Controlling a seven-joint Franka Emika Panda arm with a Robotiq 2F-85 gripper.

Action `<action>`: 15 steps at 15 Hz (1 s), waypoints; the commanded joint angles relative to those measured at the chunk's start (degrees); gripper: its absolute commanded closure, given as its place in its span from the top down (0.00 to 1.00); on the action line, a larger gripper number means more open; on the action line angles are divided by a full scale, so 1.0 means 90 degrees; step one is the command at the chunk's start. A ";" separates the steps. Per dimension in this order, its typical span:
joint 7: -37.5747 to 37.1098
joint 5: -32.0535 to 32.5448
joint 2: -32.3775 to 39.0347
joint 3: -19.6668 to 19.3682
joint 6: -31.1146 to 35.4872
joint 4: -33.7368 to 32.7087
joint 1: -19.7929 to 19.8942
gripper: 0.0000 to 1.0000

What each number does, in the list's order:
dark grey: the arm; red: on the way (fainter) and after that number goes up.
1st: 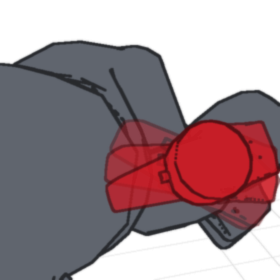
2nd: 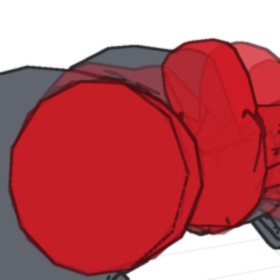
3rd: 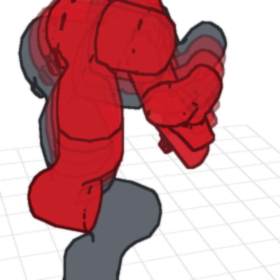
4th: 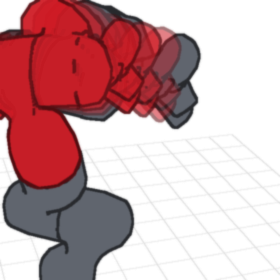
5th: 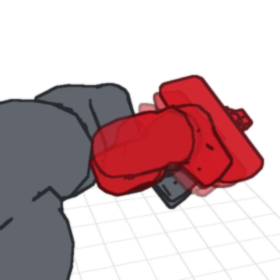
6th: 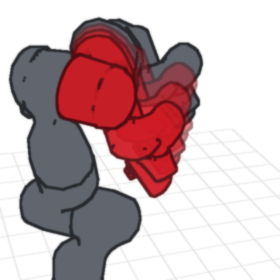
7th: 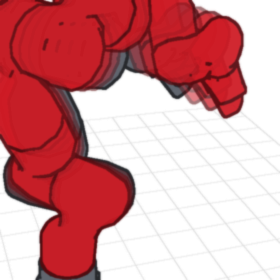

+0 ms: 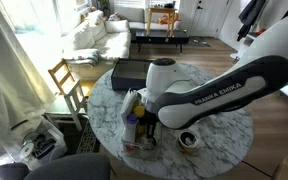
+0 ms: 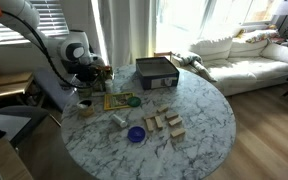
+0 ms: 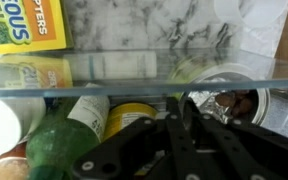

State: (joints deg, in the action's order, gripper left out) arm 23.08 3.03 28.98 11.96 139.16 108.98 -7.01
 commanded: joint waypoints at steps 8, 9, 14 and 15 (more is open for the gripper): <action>0.0148 -0.0208 -0.0363 0.0134 -0.0219 -0.0045 0.0207 0.03; 0.0126 -0.0183 -0.0433 0.0116 -0.0279 -0.0062 0.0197 0.03; 0.0152 -0.0184 -0.0745 0.0082 -0.0667 -0.0064 0.0181 0.03; 0.0194 -0.0219 -0.0804 0.0096 -0.0715 -0.0068 0.0192 0.03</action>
State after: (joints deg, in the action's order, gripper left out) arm 23.19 2.36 24.01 12.25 135.22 108.17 -6.06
